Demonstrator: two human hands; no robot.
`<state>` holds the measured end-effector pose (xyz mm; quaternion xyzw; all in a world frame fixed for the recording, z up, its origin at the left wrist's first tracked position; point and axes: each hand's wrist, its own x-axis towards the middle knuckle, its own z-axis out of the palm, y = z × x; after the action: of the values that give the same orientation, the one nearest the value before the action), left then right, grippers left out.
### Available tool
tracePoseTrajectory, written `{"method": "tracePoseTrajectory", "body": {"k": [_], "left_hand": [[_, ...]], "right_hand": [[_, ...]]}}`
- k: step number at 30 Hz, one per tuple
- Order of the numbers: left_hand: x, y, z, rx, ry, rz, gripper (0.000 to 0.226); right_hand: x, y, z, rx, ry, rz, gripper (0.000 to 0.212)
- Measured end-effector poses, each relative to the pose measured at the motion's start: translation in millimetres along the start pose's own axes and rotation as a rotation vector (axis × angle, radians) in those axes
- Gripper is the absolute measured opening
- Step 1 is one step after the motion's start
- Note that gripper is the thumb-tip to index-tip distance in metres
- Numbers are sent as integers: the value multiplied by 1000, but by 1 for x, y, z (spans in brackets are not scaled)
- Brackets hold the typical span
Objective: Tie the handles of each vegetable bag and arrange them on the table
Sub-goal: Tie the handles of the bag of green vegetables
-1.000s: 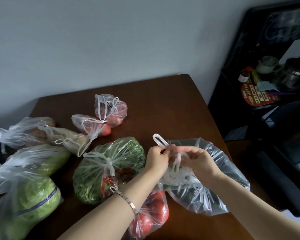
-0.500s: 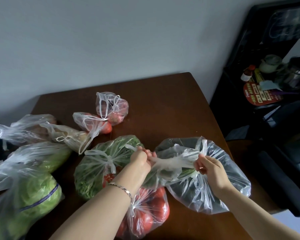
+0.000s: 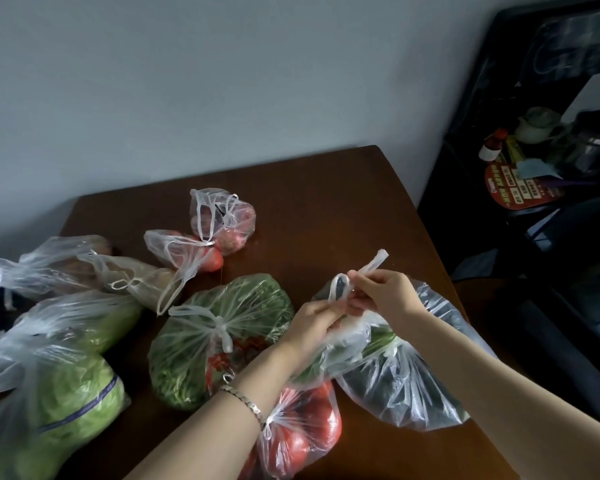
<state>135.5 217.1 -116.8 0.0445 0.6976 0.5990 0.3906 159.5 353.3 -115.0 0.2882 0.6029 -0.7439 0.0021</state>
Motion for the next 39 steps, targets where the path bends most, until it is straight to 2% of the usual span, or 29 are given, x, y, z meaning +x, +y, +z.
{"method": "tracePoseTrajectory", "body": {"k": [3,5,7,9,11,14,16,19,21,25,28,30,32,34,36,37,39], "left_hand": [[5,-4,-5,-47,94,-9,24],[9,-8,-5,-117,172,-29,25],[12,-12,-4,-183,240,-55,28],[15,-14,-2,-283,277,-85,30],[16,-11,1,-332,285,-104,34],[18,-9,6,-374,335,-85,34],[18,-4,6,-487,359,-53,34],[23,6,-2,-688,436,-51,36],[26,9,-4,-766,416,-34,37],[26,16,4,-819,312,-43,37],[30,27,6,-832,280,-68,36],[31,32,7,-756,275,-99,36],[28,30,6,-565,242,-114,35],[23,25,3,-130,199,-76,33],[16,17,-3,372,145,23,30],[11,12,-4,530,105,61,29],[3,1,-5,653,13,58,34]], "right_hand": [[-1,9,-1,29,-25,14,4],[0,17,-5,-100,-59,5,18],[0,19,-8,-333,-84,-10,26],[-2,19,-8,-509,-134,-38,18],[-5,19,-3,-544,-154,-59,8],[-4,17,7,-556,-114,-71,18],[-3,18,12,-573,-60,-91,27],[-3,25,12,-561,-38,-41,22],[-5,31,14,-613,-71,-29,18],[-14,32,26,-783,-122,-106,26],[-18,30,24,-605,-208,-76,24],[-21,30,20,-509,-263,-60,35],[-24,34,16,-551,-269,-52,40],[-26,38,13,-555,-240,-1,35],[-27,41,9,-451,-211,49,32],[-27,41,8,-395,-196,59,29],[-27,39,6,-315,-159,77,21]]}}
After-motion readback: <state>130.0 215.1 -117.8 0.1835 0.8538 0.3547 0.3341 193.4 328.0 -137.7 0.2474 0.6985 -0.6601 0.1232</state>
